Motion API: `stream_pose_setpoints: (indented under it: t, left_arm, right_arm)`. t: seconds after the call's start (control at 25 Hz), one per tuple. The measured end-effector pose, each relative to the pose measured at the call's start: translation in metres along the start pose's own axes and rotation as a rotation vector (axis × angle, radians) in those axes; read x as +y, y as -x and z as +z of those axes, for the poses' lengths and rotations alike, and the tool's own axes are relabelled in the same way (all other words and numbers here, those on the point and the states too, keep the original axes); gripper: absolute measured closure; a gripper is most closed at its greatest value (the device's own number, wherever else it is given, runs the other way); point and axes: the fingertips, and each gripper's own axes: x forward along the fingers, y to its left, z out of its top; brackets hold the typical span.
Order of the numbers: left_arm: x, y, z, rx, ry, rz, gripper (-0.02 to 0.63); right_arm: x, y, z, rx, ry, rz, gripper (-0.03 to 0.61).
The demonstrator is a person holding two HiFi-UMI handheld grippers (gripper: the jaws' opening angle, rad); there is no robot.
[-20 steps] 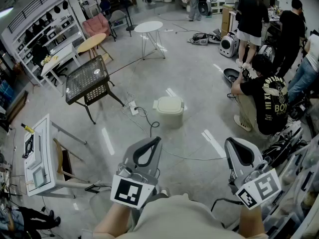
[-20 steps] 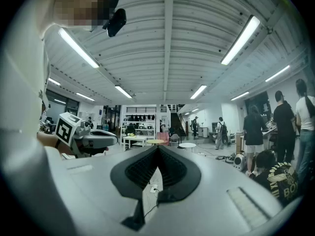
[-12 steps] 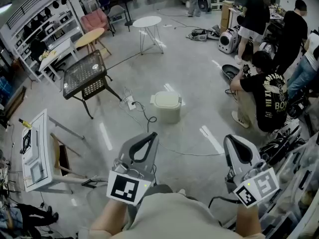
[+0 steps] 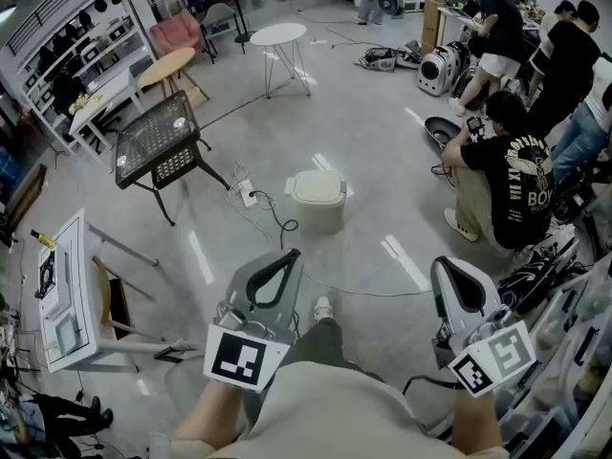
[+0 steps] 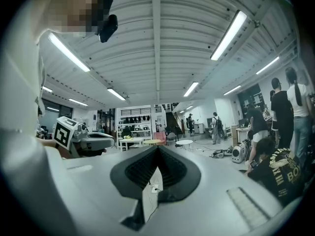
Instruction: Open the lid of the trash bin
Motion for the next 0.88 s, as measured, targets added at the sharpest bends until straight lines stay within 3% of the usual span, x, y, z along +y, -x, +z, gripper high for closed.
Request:
stream_pose_setpoints:
  t: [0.36,0.88]
  left_arm:
    - [0.061,-0.060,-0.023,-0.005,0.024,0.008,0.611]
    - [0.234,-0.191,-0.064,0.053,0.065,0.026,0.611]
  right_arm:
    - [-0.022,-0.087,-0.014,0.050,0.023,0.017,0.575]
    - [-0.079,-0.307,-0.021,0.167,0.061,0.000,0.575]
